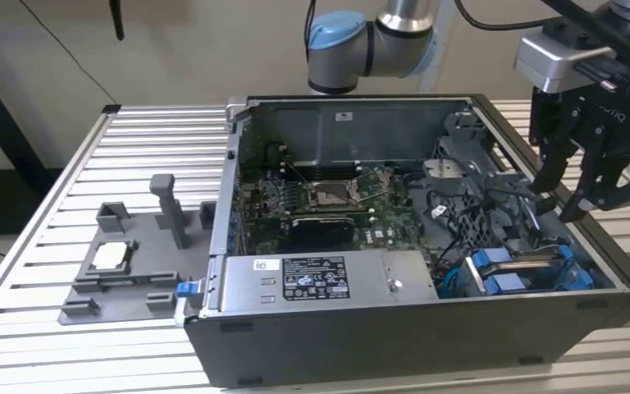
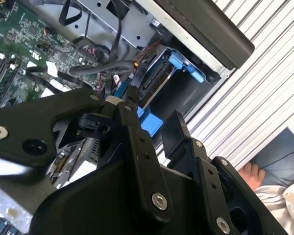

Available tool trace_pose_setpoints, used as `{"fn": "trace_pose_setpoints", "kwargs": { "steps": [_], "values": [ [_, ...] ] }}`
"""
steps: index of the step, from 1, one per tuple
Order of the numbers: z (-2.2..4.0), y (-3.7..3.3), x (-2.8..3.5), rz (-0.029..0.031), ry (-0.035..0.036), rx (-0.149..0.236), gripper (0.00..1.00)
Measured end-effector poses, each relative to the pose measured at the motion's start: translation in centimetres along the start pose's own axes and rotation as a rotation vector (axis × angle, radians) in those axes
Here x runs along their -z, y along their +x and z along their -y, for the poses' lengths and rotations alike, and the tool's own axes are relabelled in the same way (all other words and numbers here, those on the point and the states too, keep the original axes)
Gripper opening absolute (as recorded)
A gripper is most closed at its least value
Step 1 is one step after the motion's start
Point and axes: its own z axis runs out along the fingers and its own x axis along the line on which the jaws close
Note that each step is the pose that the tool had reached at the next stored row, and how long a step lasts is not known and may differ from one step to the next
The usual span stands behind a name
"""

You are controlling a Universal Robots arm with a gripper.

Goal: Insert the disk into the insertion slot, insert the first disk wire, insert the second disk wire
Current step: 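Insert the first disk wire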

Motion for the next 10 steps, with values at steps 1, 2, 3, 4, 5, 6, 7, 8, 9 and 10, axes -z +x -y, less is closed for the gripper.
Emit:
{"fn": "trace_pose_setpoints", "kwargs": {
  "steps": [1,2,3,4,5,6,7,8,9,10],
  "values": [
    [-0.02,-0.02,-0.15,-0.0002,0.0033,0.002,0.47],
    [-0.03,-0.06,-0.28,-0.0003,0.0068,0.004,0.47],
    [-0.04,-0.11,-0.42,-0.0005,0.0105,0.006,0.47],
    [-0.05,-0.17,-0.56,-0.0006,0.0142,0.007,0.47],
    [-0.06,-0.23,-0.69,-0.0009,0.0176,0.009,0.47],
    [-0.07,-0.29,-0.81,-0.0010,0.0213,0.011,0.47],
    [-0.08,-0.34,-0.93,-0.0012,0.0250,0.013,0.47],
    [-0.09,-0.37,-1.06,-0.0012,0.0287,0.015,0.47],
    [-0.10,-0.41,-1.19,-0.0015,0.0323,0.015,0.47],
    [-0.10,-0.45,-1.30,-0.0021,0.0353,0.016,0.47]
  ]
}}
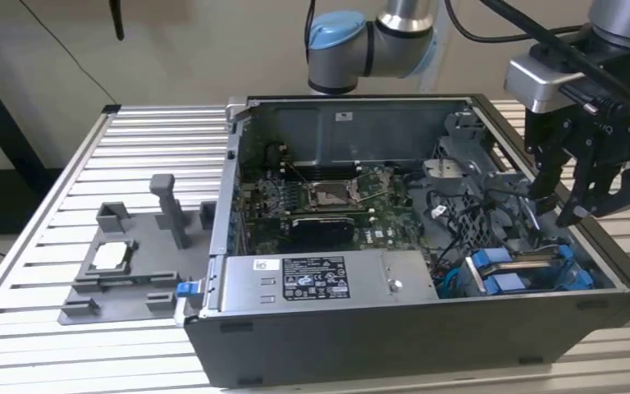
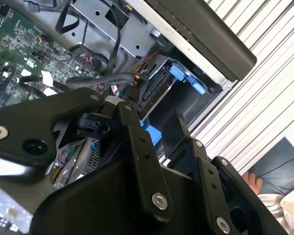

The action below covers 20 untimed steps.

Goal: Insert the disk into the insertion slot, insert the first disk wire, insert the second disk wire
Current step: 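Insert the first disk wire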

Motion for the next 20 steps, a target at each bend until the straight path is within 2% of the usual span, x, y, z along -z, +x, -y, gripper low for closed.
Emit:
{"fn": "trace_pose_setpoints", "kwargs": {
  "steps": [4,9,12,14,15,16,17,20],
  "values": [
    [-0.02,-0.27,-0.40,-0.0010,0.0095,0.001,0.47],
    [-0.02,-0.41,-0.47,-0.0016,0.0121,0.001,0.47],
    [0.01,-0.80,-0.53,-0.0024,0.0175,0.000,0.47],
    [0.04,-0.98,-0.61,-0.0031,0.0229,-0.001,0.45],
    [0.03,-0.98,-0.64,-0.0033,0.0248,-0.001,0.38],
    [0.03,-0.98,-0.66,-0.0037,0.0260,-0.001,0.38],
    [0.02,-0.98,-0.68,-0.0039,0.0271,-0.001,0.31],
    [0.01,-0.98,-0.75,-0.0041,0.0296,-0.001,0.31]
  ]
}}
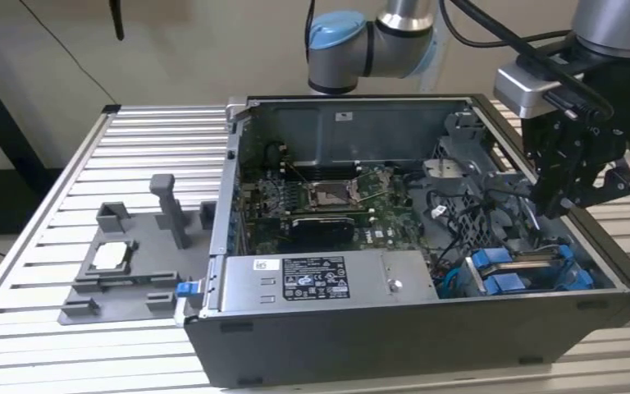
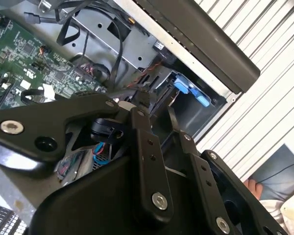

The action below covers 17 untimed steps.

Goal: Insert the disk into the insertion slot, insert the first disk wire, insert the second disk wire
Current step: 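Insert the first disk wire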

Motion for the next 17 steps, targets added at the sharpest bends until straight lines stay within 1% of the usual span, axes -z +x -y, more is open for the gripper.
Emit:
{"fn": "trace_pose_setpoints", "kwargs": {
  "steps": [3,4,5,6,7,12,13,14,15,17],
  "values": [
    [-0.01,-0.01,-0.01,0.0001,0.0003,0.000,0.31],
    [-0.01,-0.01,-0.01,0.0001,0.0002,0.000,0.29],
    [0.00,-0.01,0.00,0.0000,0.0002,0.000,0.23],
    [0.00,-0.01,0.00,0.0000,0.0002,0.000,0.23],
    [0.00,-0.01,0.00,0.0000,0.0002,0.000,0.19],
    [0.00,-0.02,-0.01,-0.0001,0.0000,0.000,0.19],
    [0.03,-0.01,-0.01,-0.0008,-0.0030,0.000,0.19],
    [0.09,-0.01,-0.02,-0.0018,-0.0091,0.000,0.19],
    [0.20,0.01,-0.06,-0.0018,-0.0202,0.000,0.19],
    [0.55,0.06,-0.13,-0.0014,-0.0487,0.000,0.19]
  ]
}}
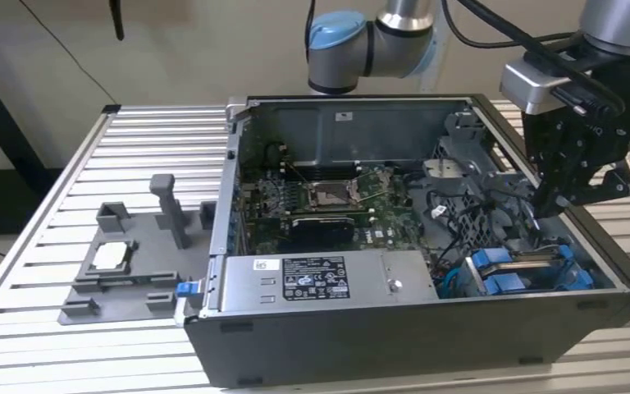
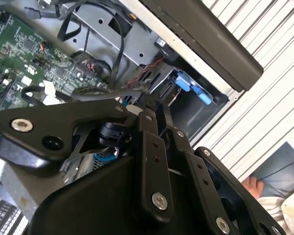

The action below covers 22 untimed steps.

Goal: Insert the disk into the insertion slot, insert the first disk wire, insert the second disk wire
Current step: 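Insert the first disk wire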

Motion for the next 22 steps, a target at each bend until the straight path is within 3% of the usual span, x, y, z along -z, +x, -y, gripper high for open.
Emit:
{"fn": "trace_pose_setpoints", "kwargs": {
  "steps": [3,6,8,16,19,22],
  "values": [
    [0.46,0.11,-0.09,0.0011,-0.0399,0.000,0.19],
    [0.69,0.21,-0.16,-0.0002,-0.0639,-0.002,0.19],
    [0.71,0.29,-0.20,-0.0011,-0.0709,-0.005,0.19],
    [0.66,0.60,-0.52,-0.0066,-0.0732,-0.052,0.19],
    [0.87,0.80,-0.62,-0.0063,-0.0937,-0.054,0.19],
    [1.21,1.02,-0.70,-0.0053,-0.1257,-0.054,0.19]
  ]
}}
